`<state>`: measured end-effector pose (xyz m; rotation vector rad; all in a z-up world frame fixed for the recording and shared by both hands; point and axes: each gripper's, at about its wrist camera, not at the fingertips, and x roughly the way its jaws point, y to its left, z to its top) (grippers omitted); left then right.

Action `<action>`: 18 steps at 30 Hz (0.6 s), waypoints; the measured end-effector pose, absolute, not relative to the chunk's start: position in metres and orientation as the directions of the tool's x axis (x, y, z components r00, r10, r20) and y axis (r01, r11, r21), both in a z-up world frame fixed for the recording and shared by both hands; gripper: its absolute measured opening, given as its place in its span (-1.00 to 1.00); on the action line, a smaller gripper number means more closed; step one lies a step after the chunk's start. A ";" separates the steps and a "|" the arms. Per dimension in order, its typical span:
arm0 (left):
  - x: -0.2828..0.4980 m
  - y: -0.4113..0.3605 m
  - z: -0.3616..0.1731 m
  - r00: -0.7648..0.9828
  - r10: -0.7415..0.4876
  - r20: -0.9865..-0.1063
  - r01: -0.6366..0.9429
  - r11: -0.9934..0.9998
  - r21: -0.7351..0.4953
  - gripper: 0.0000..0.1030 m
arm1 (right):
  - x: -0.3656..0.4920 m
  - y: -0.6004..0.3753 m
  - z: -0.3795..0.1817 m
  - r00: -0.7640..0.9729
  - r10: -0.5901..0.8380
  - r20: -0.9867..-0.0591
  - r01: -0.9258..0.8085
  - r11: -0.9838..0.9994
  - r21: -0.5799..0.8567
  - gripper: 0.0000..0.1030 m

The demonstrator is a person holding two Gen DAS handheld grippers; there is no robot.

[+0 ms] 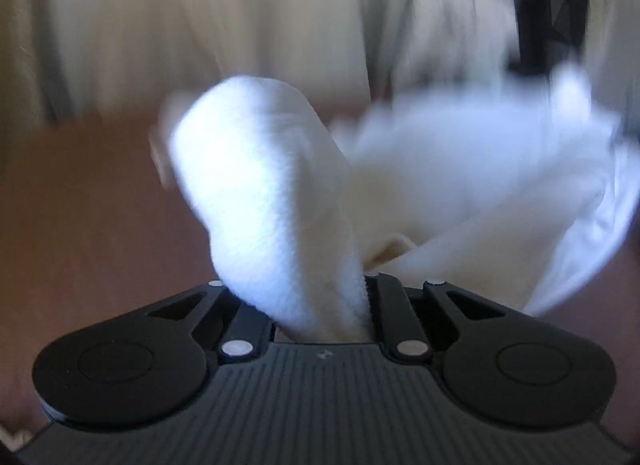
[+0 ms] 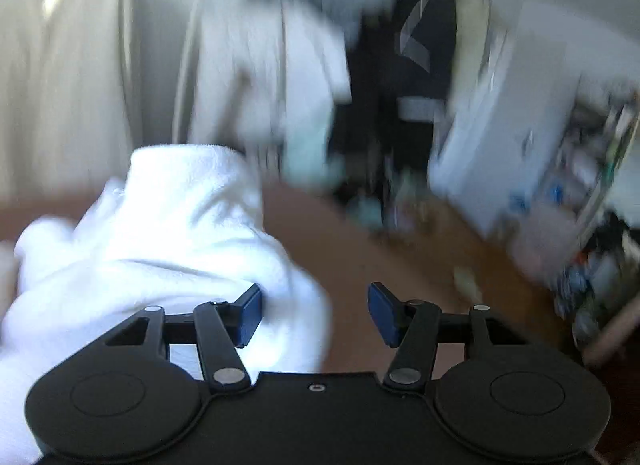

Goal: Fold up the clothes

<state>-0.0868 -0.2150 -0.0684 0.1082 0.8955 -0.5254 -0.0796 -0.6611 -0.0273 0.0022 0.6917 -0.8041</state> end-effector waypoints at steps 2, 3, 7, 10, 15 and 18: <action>-0.089 -0.229 -0.110 0.365 -0.341 -0.866 0.491 0.861 -0.132 -0.80 | -0.118 -0.655 -0.053 0.471 -0.561 -0.680 0.638 0.750 -0.177 0.19; -0.089 -0.231 -0.123 0.321 -0.326 -0.889 0.487 0.862 -0.141 -0.80 | -0.138 -0.652 -0.066 0.461 -0.505 -0.730 0.626 0.768 -0.136 0.19; -0.081 -0.232 -0.114 0.375 -0.327 -0.867 0.479 0.869 -0.121 -0.79 | -0.194 -0.641 -0.098 0.485 -0.268 -0.833 0.603 0.792 0.097 0.20; -0.084 -0.231 -0.091 0.501 -0.361 -0.787 0.498 0.863 -0.079 -0.80 | -0.224 -0.638 -0.120 0.504 -0.108 -0.857 0.601 0.756 0.258 0.20; -0.080 -0.231 -0.067 0.644 -0.376 -0.666 0.528 0.849 0.032 -0.81 | -0.217 -0.647 -0.140 0.546 -0.030 -0.838 0.627 0.678 0.384 0.20; -0.072 -0.227 -0.064 0.665 -0.373 -0.647 0.500 0.866 0.015 -0.81 | -0.206 -0.643 -0.142 0.560 -0.049 -0.827 0.623 0.683 0.381 0.21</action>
